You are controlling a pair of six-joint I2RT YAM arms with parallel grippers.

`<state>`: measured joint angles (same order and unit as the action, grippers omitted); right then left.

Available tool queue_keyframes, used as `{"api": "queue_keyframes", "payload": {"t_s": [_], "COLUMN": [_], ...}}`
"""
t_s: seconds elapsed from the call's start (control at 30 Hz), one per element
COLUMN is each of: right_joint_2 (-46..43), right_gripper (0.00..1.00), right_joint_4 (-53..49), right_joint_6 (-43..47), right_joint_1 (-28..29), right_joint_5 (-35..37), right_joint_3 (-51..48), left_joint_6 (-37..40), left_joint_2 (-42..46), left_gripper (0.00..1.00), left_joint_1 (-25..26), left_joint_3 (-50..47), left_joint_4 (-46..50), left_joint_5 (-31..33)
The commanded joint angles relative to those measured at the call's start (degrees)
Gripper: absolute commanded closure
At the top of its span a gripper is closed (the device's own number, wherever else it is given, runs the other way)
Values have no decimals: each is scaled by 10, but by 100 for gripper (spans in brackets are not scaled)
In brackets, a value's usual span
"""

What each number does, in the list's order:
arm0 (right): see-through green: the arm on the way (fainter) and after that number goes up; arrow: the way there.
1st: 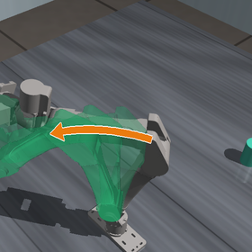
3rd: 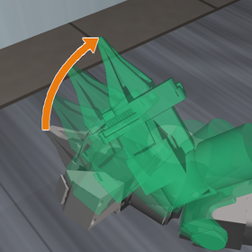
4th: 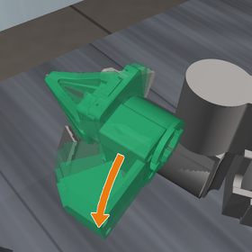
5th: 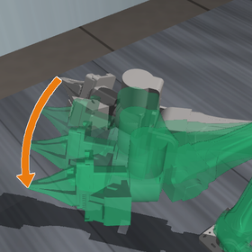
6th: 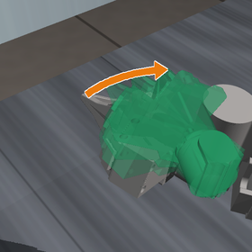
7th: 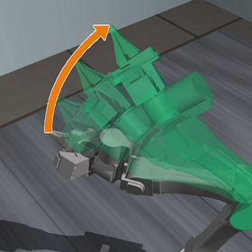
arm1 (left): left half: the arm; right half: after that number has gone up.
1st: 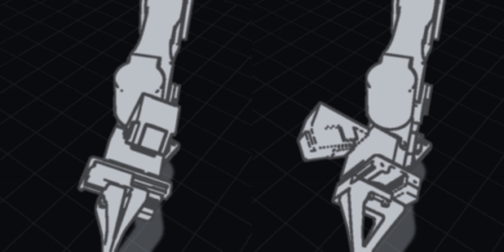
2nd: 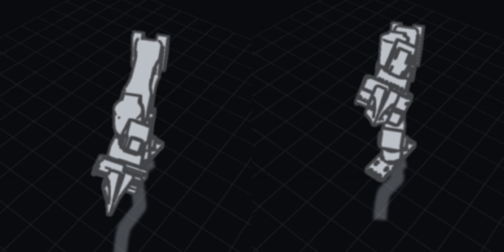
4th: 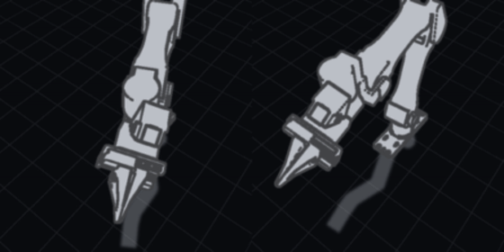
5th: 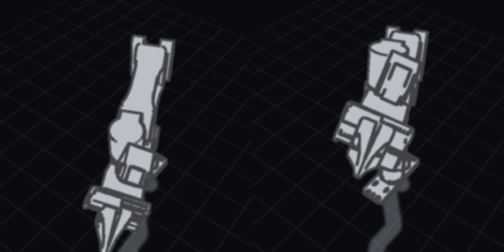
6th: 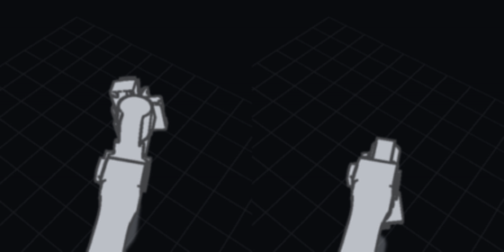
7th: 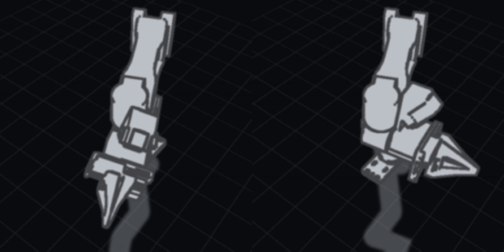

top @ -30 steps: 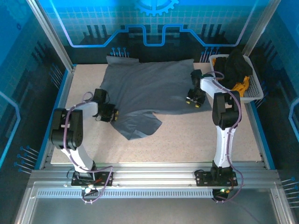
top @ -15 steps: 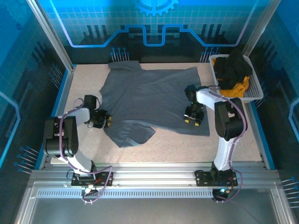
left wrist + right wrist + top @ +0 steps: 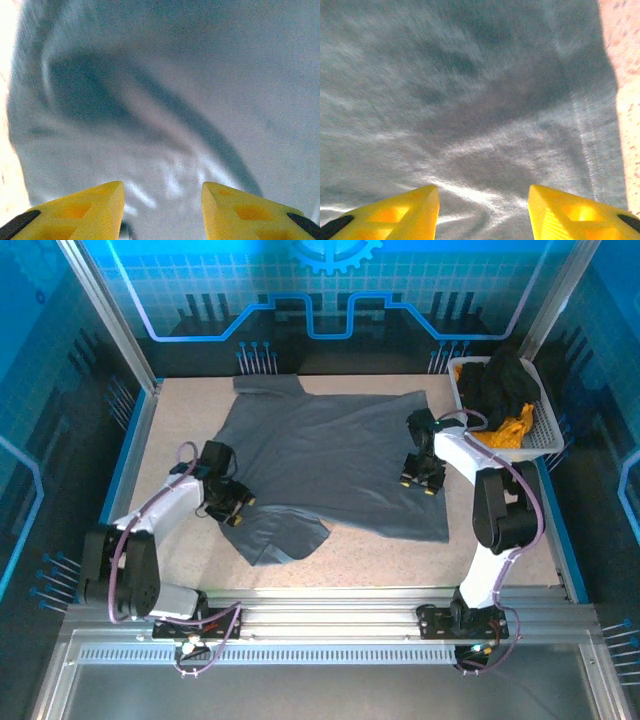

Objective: Fold and stack the t-shirts

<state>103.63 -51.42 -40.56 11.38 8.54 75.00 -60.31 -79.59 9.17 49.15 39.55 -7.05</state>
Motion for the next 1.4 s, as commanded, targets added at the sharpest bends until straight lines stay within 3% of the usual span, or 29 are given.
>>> {"api": "queue_keyframes", "payload": {"t_s": [0.0, 0.1, 0.23, 0.4, 0.97, 1.37], "right_joint_2": [-61, -96, -140, -178, -192, -196], "right_gripper": [49, 49, 49, 49, 49, 49], "right_joint_4": [-26, -28, -29, -36, -23, -25], "right_joint_6": [5, -3, -12, -18, -19, -22], "right_joint_1": [-7, -3, 5, 12, 11, 8], "right_joint_5": [5, -14, -41, -49, -59, -49], "right_joint_3": [-4, -23, -48, -71, -98, -107], "left_joint_6": [-91, -118, -68, -76, -54, -49], "left_joint_2": [44, 30, -38, -67, -107, -94], "left_gripper": [55, 55, 52, 50, 50, 75], "left_joint_1": [85, 130, 158, 180, 213, 218], "left_joint_3": [-44, -55, -32, -26, -5, -9], "left_joint_4": [60, 52, 54, 44, 83, 88], "left_joint_5": [6, 19, 36, 34, 47, 47]}}
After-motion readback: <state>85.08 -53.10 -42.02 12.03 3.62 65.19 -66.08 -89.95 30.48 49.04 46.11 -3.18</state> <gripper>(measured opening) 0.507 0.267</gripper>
